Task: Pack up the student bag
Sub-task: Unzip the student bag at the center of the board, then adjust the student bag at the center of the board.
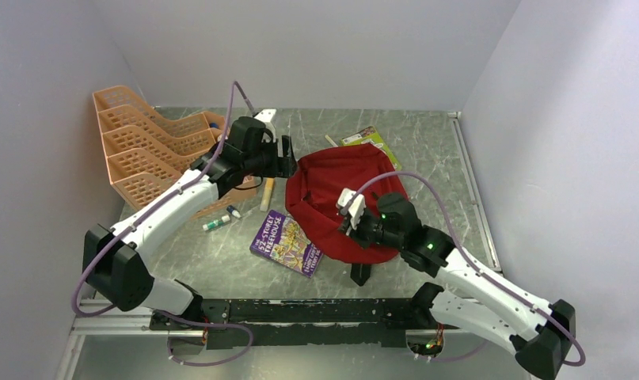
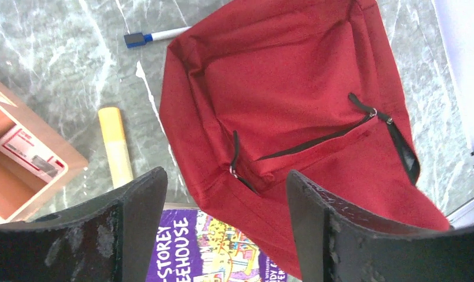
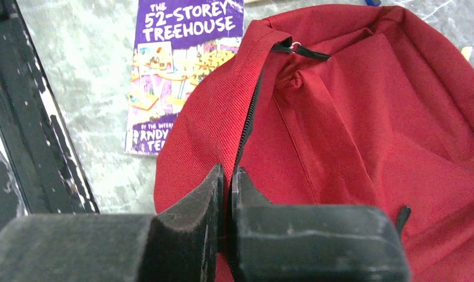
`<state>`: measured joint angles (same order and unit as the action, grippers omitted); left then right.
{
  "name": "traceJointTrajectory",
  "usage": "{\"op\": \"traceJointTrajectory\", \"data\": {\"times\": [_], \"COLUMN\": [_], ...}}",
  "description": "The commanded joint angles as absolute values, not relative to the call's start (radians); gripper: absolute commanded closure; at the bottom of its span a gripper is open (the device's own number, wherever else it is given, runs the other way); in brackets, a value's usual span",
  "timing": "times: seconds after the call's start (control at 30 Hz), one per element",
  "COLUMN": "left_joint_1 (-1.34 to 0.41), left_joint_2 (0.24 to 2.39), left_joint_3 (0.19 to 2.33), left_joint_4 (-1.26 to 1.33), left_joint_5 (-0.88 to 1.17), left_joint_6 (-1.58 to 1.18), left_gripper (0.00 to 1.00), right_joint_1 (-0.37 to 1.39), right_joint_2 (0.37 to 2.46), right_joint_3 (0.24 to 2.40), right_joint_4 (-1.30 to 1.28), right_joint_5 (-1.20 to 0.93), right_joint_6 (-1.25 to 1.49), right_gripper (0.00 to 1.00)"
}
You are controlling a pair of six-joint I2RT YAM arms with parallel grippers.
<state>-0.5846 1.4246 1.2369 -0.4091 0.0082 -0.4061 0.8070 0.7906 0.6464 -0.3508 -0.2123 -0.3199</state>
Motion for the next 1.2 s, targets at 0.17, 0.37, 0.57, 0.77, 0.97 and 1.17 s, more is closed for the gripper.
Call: {"op": "traceJointTrajectory", "data": {"times": [0.17,0.37,0.57,0.77,0.97,1.17], "left_joint_1": [-0.574,-0.571,-0.574,-0.620,-0.876,-0.967], "left_joint_2": [1.329,1.206,1.110,1.004,1.055,1.088], "left_joint_3": [1.128,0.997,0.912,0.770,0.764,0.705], "left_joint_4": [-0.397,-0.364,-0.341,-0.267,-0.261,-0.226], "left_joint_5": [-0.084,-0.053,0.047,0.111,-0.069,-0.169], "left_joint_6": [-0.586,-0.623,-0.634,-0.700,-0.828,-0.994], "left_gripper": [0.17,0.03,0.03,0.06,0.05,0.04], "right_joint_1": [0.812,0.835,0.836,0.836,0.836,0.836], "right_joint_2": [0.926,0.994,0.908,0.911,0.875,0.863], "right_joint_3": [0.681,0.754,0.818,0.840,0.784,0.764], "right_joint_4": [-0.174,-0.235,-0.305,-0.505,-0.492,-0.484], "right_joint_5": [-0.316,-0.373,-0.284,-0.103,-0.003,-0.042], "right_joint_6": [-0.138,-0.203,-0.300,-0.396,-0.401,-0.381], "right_gripper": [0.80,0.56,0.52,0.49,0.47,0.47]}}
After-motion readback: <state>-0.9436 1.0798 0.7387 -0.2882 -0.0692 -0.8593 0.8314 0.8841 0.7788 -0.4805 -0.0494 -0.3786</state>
